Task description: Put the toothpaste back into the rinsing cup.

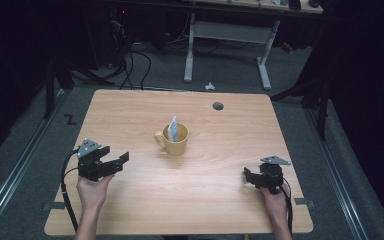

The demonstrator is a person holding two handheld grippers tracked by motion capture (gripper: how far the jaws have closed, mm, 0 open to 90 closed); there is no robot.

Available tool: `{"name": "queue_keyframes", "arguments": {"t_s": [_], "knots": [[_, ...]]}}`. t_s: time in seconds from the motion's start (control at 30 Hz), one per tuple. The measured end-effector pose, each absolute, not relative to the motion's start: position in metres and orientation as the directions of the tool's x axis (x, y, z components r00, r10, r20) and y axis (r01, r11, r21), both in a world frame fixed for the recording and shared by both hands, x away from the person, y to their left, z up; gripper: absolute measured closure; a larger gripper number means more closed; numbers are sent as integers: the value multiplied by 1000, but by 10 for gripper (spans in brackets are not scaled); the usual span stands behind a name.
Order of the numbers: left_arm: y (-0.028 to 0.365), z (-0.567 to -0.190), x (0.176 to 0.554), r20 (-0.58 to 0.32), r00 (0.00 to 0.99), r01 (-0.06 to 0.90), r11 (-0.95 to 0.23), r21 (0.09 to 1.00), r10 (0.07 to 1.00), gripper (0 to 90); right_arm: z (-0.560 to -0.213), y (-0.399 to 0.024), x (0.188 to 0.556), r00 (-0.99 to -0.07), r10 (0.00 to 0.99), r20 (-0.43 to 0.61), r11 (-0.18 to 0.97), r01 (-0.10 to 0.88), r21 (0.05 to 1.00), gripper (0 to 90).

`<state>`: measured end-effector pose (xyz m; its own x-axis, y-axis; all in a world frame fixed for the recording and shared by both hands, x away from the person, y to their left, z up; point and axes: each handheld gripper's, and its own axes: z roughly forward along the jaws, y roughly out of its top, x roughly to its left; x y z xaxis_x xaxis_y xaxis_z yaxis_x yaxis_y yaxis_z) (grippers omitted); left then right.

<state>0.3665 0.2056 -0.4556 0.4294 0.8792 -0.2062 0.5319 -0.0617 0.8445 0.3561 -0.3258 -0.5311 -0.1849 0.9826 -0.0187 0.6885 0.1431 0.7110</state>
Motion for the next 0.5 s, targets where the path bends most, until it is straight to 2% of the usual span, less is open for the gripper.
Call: {"name": "queue_keyframes", "arguments": {"t_s": [0.5], "knots": [[206,-468,363,-190,413,550,-77,832,891,211,-531,-326,356,-186,982,-20,144,688,711,182]]}}
